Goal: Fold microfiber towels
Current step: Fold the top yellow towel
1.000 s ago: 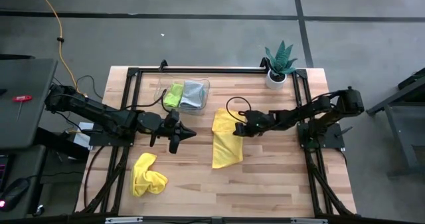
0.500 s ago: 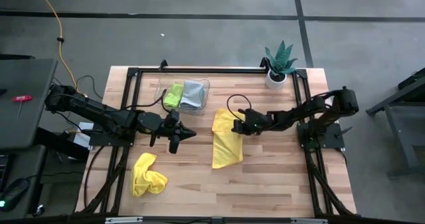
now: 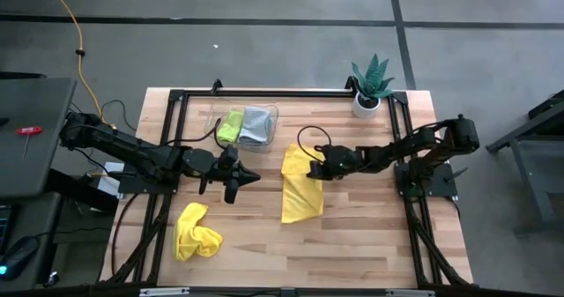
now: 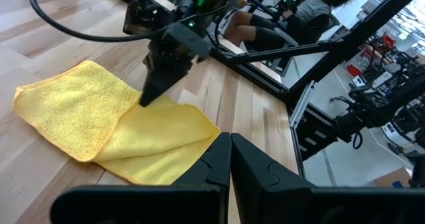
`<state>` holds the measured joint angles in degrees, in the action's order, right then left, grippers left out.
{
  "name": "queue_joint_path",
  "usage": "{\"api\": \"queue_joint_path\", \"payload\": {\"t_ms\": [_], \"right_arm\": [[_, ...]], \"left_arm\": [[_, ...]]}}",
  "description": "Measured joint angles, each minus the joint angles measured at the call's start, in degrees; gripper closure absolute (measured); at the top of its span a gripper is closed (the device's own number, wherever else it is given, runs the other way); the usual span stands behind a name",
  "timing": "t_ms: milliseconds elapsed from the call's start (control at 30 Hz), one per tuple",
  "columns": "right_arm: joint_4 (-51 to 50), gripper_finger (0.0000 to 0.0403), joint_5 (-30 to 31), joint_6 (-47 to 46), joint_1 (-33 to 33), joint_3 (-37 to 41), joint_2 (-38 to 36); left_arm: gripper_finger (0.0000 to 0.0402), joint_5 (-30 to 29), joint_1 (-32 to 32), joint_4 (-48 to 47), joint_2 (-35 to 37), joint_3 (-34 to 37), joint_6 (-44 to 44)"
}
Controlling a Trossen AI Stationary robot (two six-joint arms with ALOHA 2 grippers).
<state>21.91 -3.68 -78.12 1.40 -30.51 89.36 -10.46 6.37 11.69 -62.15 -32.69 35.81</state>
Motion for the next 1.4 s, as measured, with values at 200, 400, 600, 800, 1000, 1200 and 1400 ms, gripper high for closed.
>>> {"api": "queue_joint_path", "payload": {"t_ms": [200,400,600,800,1000,1200,1400], "right_arm": [[-0.18,0.0400,-2.61,2.96,-3.15,-2.82,-0.20],[-2.95,0.0401,-2.47,4.28,-7.98,-6.36,-0.20],[-5.14,0.0402,-1.08,4.60,-12.19,-8.14,-0.20],[-4.91,0.0402,6.47,1.02,-15.51,-8.23,-0.20],[-3.18,0.0402,9.05,-1.10,-17.00,-8.25,-0.20],[-2.30,0.0382,9.05,-2.63,-17.22,-8.25,-0.20],[-0.04,0.0295,8.94,-3.09,-17.22,-8.25,-0.17]], "left_arm": [[0.0401,0.00,0.00,-0.08,0.00,0.00,0.00],[0.0401,0.02,0.00,-0.11,0.00,0.00,0.00],[0.0401,0.02,0.00,-0.10,0.00,0.00,-0.02],[0.0400,0.02,0.00,-0.17,0.00,0.00,-0.01],[0.0400,0.02,0.00,-0.25,0.02,0.00,-0.75],[0.0401,0.04,0.00,-0.27,0.00,0.00,-1.95],[0.0401,0.04,-0.01,-0.27,0.00,0.00,-1.95]]}}
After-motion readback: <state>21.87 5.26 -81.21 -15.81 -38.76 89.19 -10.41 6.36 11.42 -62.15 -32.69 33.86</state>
